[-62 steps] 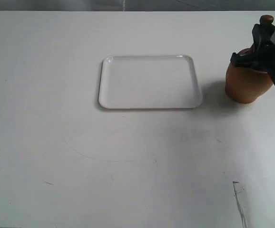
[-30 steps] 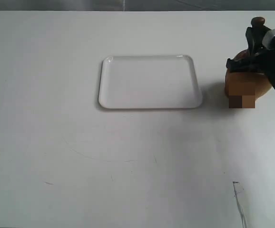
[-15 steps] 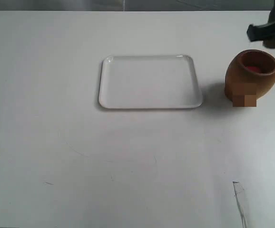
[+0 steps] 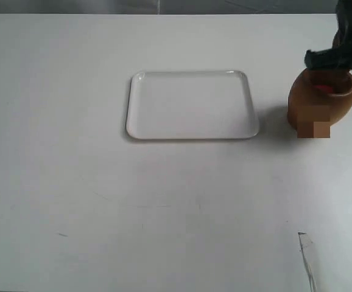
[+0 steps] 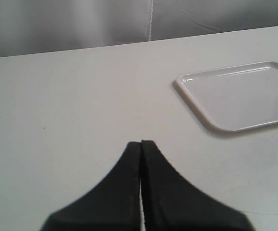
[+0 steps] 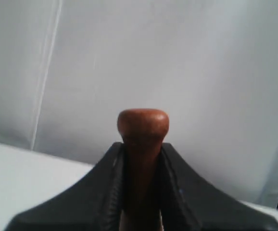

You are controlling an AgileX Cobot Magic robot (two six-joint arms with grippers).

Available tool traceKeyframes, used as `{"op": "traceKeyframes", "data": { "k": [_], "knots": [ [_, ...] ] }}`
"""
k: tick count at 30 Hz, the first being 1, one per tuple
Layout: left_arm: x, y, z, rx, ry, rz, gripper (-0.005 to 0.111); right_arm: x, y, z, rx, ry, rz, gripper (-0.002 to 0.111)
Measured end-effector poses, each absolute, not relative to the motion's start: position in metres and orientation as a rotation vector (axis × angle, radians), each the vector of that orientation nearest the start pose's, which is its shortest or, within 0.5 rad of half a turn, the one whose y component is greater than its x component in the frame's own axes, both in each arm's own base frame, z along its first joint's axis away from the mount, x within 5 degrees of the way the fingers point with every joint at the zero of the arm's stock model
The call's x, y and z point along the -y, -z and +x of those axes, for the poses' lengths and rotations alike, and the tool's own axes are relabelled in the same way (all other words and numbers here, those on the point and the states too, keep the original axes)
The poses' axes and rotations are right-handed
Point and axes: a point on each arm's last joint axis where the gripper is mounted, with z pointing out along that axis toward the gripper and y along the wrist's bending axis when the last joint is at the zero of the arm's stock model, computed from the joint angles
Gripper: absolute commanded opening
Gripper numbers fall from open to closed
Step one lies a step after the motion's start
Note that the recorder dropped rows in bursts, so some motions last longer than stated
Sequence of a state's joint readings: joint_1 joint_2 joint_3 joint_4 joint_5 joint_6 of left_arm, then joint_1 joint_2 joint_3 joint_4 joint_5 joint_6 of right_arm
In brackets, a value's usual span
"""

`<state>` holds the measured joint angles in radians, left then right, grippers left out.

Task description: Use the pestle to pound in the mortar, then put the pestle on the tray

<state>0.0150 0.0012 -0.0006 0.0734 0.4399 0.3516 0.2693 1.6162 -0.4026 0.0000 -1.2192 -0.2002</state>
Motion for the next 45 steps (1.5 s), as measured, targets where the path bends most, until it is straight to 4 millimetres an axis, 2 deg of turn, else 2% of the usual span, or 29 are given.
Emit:
{"op": "traceKeyframes", "data": {
  "k": [2, 5, 9, 12, 14, 15, 16, 18, 20, 21, 25, 30, 32, 40, 45],
  "knots": [
    [-0.004, -0.174, 0.051, -1.901, -0.32, 0.367, 0.0, -0.073, -0.169, 0.265, -1.529, -0.056, -0.364, 0.0],
    [-0.004, -0.174, 0.051, -1.901, -0.32, 0.367, 0.0, -0.075, -0.143, 0.27, -1.582, -0.056, -0.375, 0.0],
    [-0.004, -0.174, 0.051, -1.901, -0.32, 0.367, 0.0, -0.075, -0.139, 0.273, -1.578, -0.056, -0.374, 0.0],
    [-0.004, -0.174, 0.051, -1.901, -0.32, 0.367, 0.0, -0.074, -0.152, 0.269, -1.569, -0.057, -0.372, 0.0],
    [-0.004, -0.174, 0.051, -1.901, -0.32, 0.367, 0.0, -0.073, -0.173, 0.264, -1.52, -0.058, -0.36, 0.0],
    [-0.004, -0.174, 0.051, -1.901, -0.32, 0.367, 0.0, -0.072, -0.186, 0.262, -1.476, -0.059, -0.35, 0.0],
    [-0.004, -0.174, 0.051, -1.901, -0.32, 0.367, 0.0, -0.07, -0.212, 0.255, -1.381, -0.061, -0.327, 0.0],
    [-0.004, -0.174, 0.051, -1.901, -0.32, 0.367, 0.0, -0.067, -0.241, 0.244, -1.272, -0.063, -0.301, 0.0],
    [-0.004, -0.174, 0.051, -1.901, -0.32, 0.367, 0.0, -0.066, -0.253, 0.238, -1.217, -0.063, -0.288, 0.0],
    [-0.004, -0.174, 0.051, -1.901, -0.32, 0.367, 0.0, -0.066, -0.253, 0.238, -1.215, -0.063, -0.288, 0.0],
    [-0.004, -0.174, 0.051, -1.901, -0.32, 0.367, 0.0, -0.068, -0.234, 0.247, -1.288, -0.056, -0.31, 0.0],
    [-0.004, -0.174, 0.051, -1.901, -0.32, 0.367, 0.0, -0.072, -0.166, 0.266, -1.542, -0.042, -0.364, 0.0],
    [-0.004, -0.174, 0.051, -1.901, -0.32, 0.367, 0.0, -0.073, -0.15, 0.269, -1.599, -0.038, -0.373, 0.0],
    [-0.004, -0.174, 0.051, -1.901, -0.32, 0.367, 0.0, -0.074, -0.142, 0.275, -1.576, -0.032, -0.371, 0.0],
    [-0.004, -0.174, 0.051, -1.901, -0.32, 0.367, 0.0, -0.074, -0.154, 0.273, -1.566, -0.003, -0.399, 0.0]
  ]
}}
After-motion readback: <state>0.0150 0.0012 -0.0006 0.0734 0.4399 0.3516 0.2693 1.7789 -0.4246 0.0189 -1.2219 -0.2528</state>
